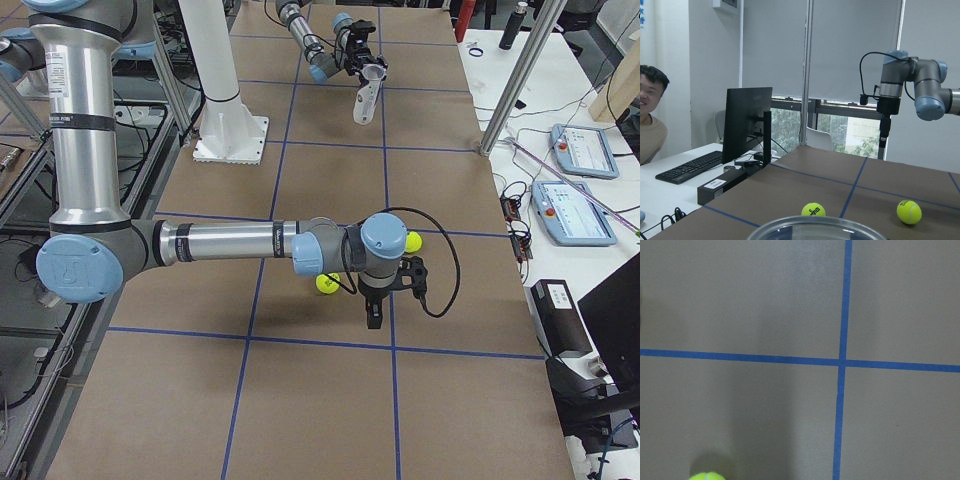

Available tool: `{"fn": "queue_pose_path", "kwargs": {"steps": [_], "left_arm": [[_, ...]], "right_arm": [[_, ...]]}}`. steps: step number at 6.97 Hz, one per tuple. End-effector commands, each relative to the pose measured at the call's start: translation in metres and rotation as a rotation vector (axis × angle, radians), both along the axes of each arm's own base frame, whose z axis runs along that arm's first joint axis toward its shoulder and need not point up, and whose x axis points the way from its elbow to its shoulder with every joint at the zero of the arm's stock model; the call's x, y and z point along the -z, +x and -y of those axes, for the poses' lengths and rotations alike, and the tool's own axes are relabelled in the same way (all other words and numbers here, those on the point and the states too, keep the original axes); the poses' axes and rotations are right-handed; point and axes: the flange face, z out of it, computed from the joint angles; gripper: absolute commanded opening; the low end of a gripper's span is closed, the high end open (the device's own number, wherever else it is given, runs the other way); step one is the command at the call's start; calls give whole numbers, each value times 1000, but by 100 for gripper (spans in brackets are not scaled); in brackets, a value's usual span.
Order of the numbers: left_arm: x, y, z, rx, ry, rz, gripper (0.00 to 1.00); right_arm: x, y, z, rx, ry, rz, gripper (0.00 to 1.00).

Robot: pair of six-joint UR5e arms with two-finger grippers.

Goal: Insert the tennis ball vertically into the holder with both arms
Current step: 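Lift the can with the left gripper and rotate it upright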

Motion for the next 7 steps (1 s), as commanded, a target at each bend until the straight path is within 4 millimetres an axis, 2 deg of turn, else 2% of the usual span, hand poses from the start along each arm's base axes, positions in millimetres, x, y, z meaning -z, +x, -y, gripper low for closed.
{"fn": "queue_pose_path", "kwargs": {"steps": [1,2,3,4,5,6,7], "left_arm": [[-10,12,-6,-17,-11,5,36],[-17,19,-11,-5,-27,-6,44],[-39,41,-27,4,-35,-74,44],[-55,51,-28,15,-31,-104,43],[-56,51,-27,20,-24,-109,41],[-47,52,-27,20,-16,-122,41],[-49,53,-26,28,-15,-113,51]], "right_arm": [[2,0,0,-1,2,1,100],[2,0,0,-1,2,1,100],[3,0,1,-1,4,1,100],[1,0,0,-1,1,0,100],[2,0,0,-1,2,1,100],[2,0,0,-1,2,1,100],[3,0,1,-1,5,1,100]]}}
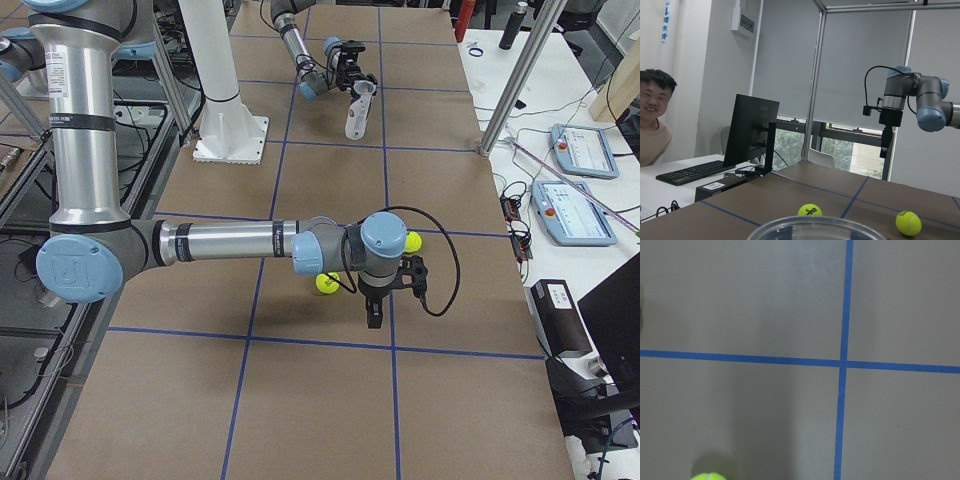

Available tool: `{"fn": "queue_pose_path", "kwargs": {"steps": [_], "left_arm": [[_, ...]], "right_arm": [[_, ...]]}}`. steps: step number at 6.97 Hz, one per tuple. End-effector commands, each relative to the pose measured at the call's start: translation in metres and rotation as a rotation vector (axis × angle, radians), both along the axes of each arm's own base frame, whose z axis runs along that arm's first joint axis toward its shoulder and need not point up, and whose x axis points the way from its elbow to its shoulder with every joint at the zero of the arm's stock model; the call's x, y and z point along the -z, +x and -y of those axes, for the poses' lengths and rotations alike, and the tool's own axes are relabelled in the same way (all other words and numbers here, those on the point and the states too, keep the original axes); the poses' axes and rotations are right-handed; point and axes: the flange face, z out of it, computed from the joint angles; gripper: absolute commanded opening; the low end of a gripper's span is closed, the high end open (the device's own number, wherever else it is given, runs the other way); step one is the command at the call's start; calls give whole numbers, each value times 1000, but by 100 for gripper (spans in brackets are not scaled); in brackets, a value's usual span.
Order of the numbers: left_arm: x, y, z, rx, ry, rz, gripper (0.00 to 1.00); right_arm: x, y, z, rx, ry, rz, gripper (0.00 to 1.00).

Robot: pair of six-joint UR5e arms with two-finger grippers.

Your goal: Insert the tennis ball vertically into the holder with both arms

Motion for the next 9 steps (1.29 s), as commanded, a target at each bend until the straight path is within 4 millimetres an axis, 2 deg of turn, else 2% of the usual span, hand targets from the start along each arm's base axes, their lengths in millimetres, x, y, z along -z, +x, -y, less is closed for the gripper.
{"fn": "queue_pose_path", "kwargs": {"steps": [1,3,6,7,9], "left_arm": [[-12,9,3,13,-2,35,54],[-14,21,-4,-6,-5,44,55],[-15,26,-11,-17,-6,44,56],[-16,25,-11,-14,-3,49,63],[-18,24,-13,17,33,71,66]], "right_arm": [[0,0,0,0,-1,0,100],[0,0,0,0,1,0,100],[0,0,0,0,1,0,100],[0,0,0,0,1,0,100],[2,0,0,-2,2,0,100]]}}
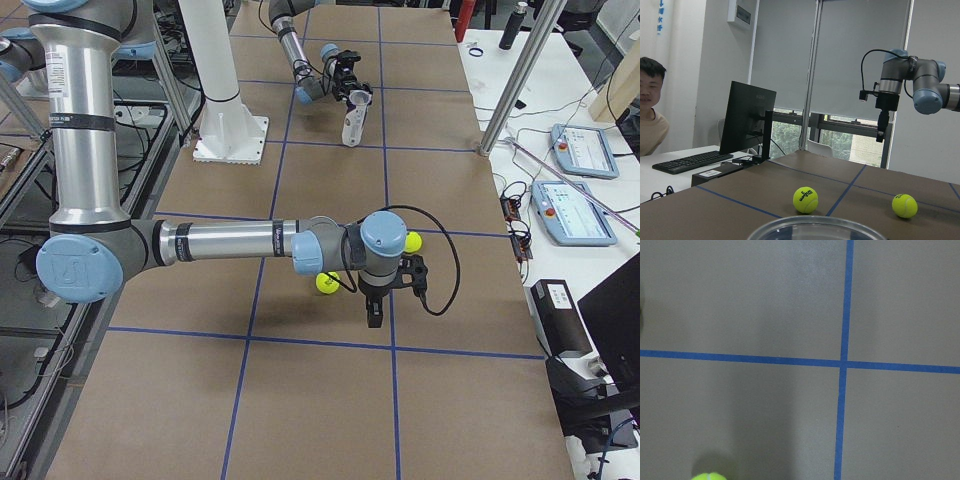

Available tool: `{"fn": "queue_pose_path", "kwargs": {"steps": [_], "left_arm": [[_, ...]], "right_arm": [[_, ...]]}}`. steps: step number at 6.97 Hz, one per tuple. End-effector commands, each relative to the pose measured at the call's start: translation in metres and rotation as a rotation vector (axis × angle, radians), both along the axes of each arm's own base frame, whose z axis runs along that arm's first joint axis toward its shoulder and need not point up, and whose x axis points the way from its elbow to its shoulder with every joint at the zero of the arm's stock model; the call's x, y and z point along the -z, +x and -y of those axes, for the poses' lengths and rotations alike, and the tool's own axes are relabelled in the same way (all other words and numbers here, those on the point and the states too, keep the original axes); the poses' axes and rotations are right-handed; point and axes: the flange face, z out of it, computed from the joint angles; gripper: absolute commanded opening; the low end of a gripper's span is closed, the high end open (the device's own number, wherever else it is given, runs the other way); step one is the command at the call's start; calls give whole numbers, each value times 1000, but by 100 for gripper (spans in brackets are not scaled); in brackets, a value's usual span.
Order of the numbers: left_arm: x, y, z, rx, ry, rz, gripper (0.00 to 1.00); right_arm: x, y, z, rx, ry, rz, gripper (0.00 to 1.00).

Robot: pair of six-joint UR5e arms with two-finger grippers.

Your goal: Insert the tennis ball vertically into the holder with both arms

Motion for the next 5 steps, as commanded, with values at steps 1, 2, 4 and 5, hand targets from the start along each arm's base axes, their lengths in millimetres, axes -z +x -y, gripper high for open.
{"fn": "queue_pose_path", "kwargs": {"steps": [1,2,4,5], "left_arm": [[-1,0,-1,12,16,10,67],[0,0,-2,11,17,8,69],[1,0,-2,11,19,5,70],[1,0,-2,11,19,5,70]], "right_arm": [[4,0,0,-12,-5,3,100],[20,-10,1,-34,-15,8,100],[50,-60,-8,-51,-74,6,100],[55,-83,-21,-14,-47,-36,100]]}}
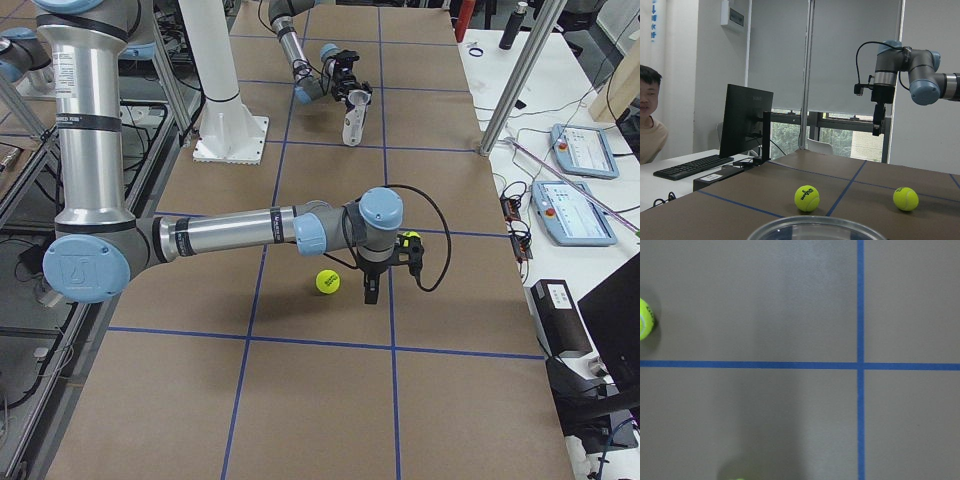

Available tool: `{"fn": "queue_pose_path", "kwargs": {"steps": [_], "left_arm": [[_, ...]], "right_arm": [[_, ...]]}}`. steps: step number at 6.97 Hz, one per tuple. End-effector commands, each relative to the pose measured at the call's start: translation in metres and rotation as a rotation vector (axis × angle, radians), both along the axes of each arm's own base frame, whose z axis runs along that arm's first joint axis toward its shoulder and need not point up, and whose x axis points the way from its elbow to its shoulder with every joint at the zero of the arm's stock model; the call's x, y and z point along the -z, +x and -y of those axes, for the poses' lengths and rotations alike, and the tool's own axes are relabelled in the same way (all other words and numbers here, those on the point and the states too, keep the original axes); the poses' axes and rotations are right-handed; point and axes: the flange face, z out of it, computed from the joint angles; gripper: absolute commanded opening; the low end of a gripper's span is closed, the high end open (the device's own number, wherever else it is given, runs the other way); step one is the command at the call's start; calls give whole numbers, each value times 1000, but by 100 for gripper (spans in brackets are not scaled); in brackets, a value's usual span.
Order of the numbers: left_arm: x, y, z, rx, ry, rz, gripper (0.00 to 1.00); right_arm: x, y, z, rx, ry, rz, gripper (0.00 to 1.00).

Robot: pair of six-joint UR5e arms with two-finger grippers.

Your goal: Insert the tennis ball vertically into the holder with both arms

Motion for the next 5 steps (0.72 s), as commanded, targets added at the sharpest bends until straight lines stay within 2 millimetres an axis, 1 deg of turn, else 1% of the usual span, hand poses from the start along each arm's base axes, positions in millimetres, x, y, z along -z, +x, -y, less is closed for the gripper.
{"fn": "queue_pose_path", "kwargs": {"steps": [1,2,3,4,5], "left_arm": [[0,0,0,0,0,-1,70],[0,0,0,1,0,-1,70],[1,0,0,1,0,-2,70],[0,-1,0,0,1,-2,70],[0,-1,1,3,0,-2,71]], "right_arm": [[12,-45,-30,10,-8,-51,100],[-7,-56,-58,3,12,-32,100],[-12,-74,-75,-40,15,-16,100],[-13,-105,-86,-41,30,-41,100],[-14,-126,-91,-59,40,-54,100]]}}
